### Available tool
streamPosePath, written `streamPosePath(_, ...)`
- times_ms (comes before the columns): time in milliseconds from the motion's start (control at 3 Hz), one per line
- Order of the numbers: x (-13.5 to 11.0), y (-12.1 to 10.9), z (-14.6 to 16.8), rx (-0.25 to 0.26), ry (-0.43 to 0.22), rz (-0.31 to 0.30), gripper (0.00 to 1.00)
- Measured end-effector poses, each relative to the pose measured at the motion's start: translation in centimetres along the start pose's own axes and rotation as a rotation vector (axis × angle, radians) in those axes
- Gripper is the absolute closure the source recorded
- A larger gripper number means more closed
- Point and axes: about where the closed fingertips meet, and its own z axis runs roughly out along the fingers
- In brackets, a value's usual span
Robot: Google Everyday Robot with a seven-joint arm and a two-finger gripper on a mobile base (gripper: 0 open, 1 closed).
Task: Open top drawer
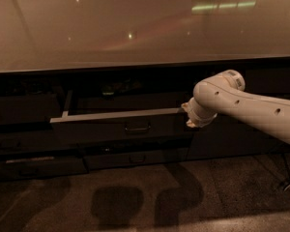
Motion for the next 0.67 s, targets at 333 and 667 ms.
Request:
streamPosePath(333,0.01,-0.06,-0.18,0.000,0.000,0.000,1.00)
streamPosePath(667,-0.11,0.64,-0.22,-0.001,-0.002,-0.006,1.00)
